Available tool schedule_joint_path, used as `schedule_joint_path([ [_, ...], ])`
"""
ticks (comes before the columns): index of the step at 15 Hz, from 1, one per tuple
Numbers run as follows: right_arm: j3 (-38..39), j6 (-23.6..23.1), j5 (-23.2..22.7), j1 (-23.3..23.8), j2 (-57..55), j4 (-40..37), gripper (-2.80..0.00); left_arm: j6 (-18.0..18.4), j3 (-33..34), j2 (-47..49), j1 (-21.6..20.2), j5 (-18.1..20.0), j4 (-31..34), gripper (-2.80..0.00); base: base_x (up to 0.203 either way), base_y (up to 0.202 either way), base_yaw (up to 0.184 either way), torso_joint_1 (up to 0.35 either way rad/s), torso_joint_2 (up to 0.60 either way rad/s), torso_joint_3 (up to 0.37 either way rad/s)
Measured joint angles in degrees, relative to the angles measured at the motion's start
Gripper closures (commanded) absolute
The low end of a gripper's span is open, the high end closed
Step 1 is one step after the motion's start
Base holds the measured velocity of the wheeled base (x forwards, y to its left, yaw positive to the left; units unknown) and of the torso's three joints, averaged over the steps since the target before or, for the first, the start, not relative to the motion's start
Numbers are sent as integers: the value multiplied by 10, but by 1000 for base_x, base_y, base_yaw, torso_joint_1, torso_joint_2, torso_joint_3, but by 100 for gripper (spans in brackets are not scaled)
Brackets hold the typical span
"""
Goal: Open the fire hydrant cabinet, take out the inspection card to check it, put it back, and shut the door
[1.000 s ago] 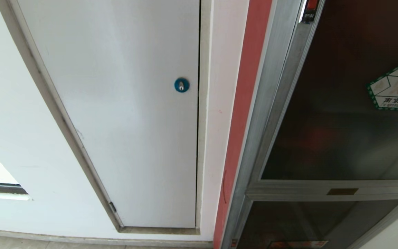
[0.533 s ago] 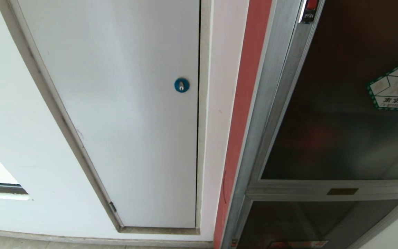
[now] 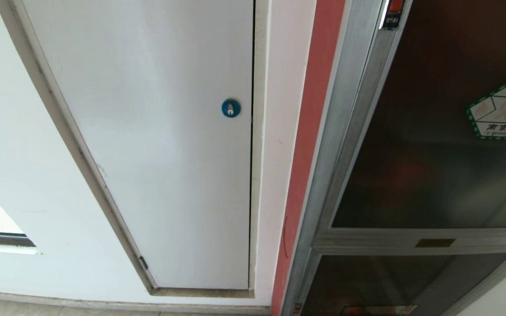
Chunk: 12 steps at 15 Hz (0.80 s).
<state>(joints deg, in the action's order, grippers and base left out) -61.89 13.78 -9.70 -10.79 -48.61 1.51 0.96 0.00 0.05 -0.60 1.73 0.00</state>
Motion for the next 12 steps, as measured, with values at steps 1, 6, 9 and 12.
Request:
schedule_joint_path([
  [1, 12, 2, 0, 15, 16, 0, 0, 0, 0, 0, 0, 0, 0, 0, 0, 0, 0, 0, 0, 0],
  [6, 91, 3, 2, 48, 130, -40, 0, 0, 0, 0, 0, 0, 0, 0, 0, 0, 0, 0, 0, 0],
  [9, 182, 2, 9, 53, 224, -71, 0, 0, 0, 0, 0, 0, 0, 0, 0, 0, 0, 0, 0, 0],
  [12, 270, 4, 54, 56, 295, -75, 0, 0, 0, 0, 0, 0, 0, 0, 0, 0, 0, 0, 0, 0],
])
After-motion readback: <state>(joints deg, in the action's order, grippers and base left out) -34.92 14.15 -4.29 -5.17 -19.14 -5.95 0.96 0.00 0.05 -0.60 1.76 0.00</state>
